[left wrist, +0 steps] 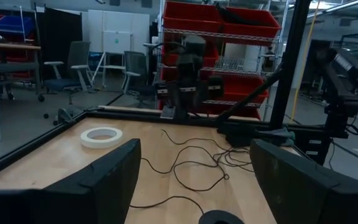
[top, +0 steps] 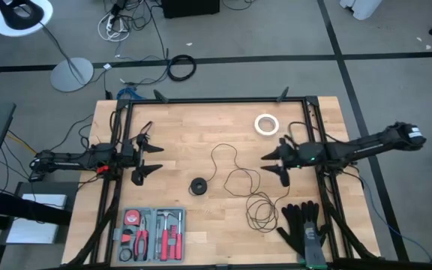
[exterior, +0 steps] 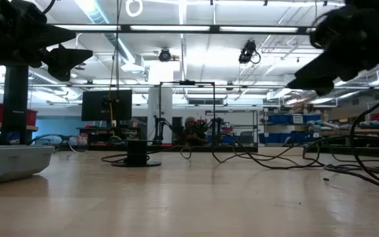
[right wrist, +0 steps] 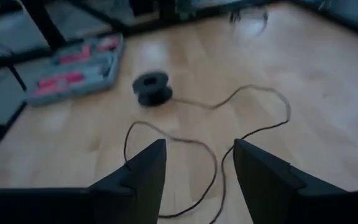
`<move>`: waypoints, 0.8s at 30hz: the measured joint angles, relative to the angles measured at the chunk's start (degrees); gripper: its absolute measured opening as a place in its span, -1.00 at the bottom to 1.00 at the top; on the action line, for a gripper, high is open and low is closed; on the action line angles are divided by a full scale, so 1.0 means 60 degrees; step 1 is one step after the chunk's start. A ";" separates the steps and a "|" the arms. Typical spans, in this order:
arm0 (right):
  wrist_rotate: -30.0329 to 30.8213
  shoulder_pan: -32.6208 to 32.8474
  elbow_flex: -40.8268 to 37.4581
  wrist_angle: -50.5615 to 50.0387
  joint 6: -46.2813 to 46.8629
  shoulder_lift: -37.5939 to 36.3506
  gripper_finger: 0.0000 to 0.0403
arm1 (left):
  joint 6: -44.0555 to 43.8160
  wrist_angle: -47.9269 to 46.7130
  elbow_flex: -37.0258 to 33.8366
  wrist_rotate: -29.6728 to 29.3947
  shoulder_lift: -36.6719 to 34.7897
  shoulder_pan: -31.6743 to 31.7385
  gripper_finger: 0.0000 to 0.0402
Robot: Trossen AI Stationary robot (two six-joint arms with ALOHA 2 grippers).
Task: Coil cords
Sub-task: Return to Home Position
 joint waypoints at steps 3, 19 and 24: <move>0.0012 -0.0119 -0.1004 0.0494 -0.0100 -0.1316 -0.07 | 0.0003 0.0000 -0.0004 0.0003 0.0000 0.0000 0.53; 0.0775 0.1085 -0.2137 -0.0816 -0.1638 -0.6038 -0.08 | 0.0004 0.0014 -0.0004 0.0005 0.0000 0.0000 0.53; 0.0879 0.1044 -0.2141 -0.0795 -0.2766 -0.6829 -0.07 | 0.0003 0.0010 -0.0004 0.0006 0.0000 0.0000 0.53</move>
